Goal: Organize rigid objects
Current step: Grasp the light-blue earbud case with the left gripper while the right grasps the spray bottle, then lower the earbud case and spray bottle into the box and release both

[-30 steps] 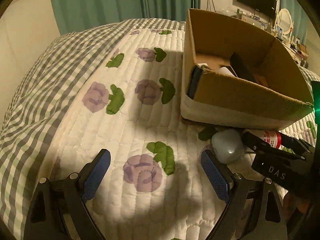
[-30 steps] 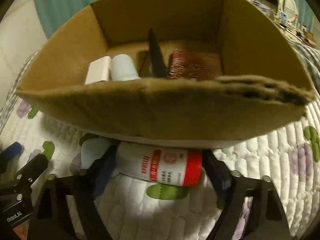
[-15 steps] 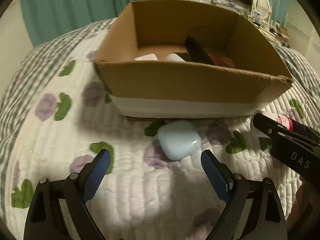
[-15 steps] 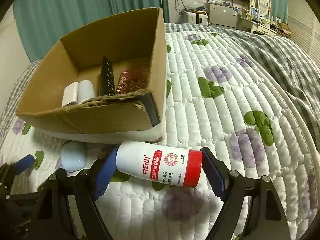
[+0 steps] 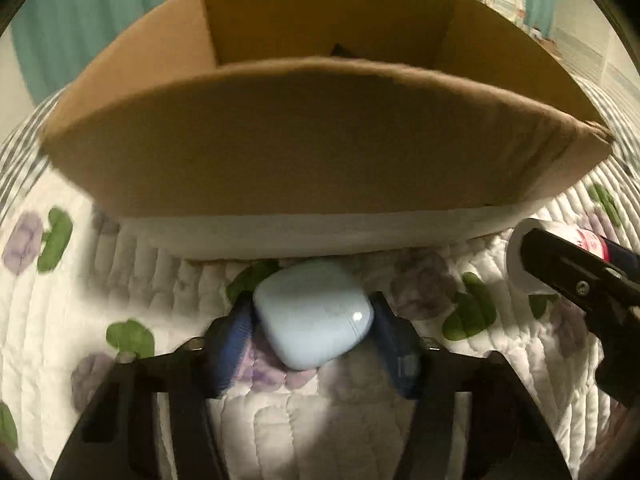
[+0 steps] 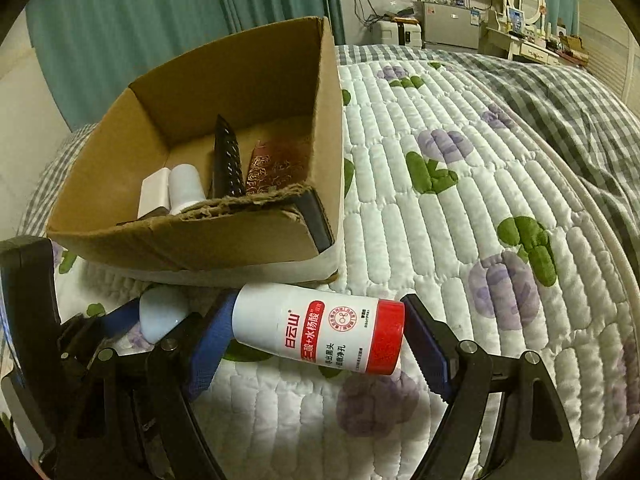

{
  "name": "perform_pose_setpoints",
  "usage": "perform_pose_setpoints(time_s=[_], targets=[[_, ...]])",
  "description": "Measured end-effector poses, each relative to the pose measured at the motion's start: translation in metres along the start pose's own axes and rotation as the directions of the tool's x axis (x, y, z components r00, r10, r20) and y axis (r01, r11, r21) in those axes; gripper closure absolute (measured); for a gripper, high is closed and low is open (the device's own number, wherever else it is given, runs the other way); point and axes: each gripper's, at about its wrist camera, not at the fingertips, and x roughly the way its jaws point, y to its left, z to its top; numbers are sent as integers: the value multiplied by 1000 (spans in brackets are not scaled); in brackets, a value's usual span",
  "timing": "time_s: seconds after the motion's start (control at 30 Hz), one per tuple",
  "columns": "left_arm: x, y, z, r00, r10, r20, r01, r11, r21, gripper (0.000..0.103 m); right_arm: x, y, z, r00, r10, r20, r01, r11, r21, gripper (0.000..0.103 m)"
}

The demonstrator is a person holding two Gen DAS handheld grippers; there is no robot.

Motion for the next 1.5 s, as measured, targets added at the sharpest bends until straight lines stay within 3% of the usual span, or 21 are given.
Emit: perform_pose_setpoints(time_s=[0.4,0.7,0.8,1.07,1.23,1.5], targets=[[-43,6,-9,999,-18,35,18,1000,-19,45,-24,11,-7,999,7,35,-5,998,-55,21],[-111,42,0,990,-16,142,23,998,-51,45,-83,28,-3,994,22,110,-10,994,-108,21],[-136,48,5,982,-13,190,26,998,-63,45,-105,35,6,989,12,146,7,991,-131,21],[-186,63,50,952,-34,304,53,997,-56,45,-154,48,62,965,86,248,-50,988,-147,21],[-184,67,88,939,-27,344,45,998,-44,45,-160,57,101,952,107,286,-58,983,-176,21],[-115,59,131,950,-53,307,59,998,-11,45,-110,53,142,959,82,271,-30,981,-193,21]])
